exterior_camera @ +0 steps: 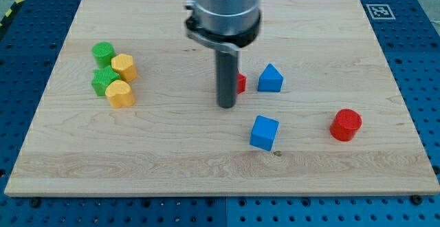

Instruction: Move the red star to the left of the blue triangle

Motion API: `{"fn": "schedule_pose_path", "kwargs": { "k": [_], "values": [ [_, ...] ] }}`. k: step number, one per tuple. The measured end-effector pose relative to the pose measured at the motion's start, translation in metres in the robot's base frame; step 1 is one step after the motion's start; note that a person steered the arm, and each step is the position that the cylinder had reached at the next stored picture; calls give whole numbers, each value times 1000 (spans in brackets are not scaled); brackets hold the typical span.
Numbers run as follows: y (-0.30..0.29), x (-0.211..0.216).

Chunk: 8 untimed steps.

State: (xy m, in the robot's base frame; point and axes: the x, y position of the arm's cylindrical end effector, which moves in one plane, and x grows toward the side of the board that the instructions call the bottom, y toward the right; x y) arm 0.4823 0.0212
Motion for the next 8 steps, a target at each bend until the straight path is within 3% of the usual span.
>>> {"fn": "schedule_pose_path", "kwargs": {
  "k": [1, 3, 8],
  "values": [
    [27, 1],
    [-22, 1],
    [-4, -2]
  ]
}}
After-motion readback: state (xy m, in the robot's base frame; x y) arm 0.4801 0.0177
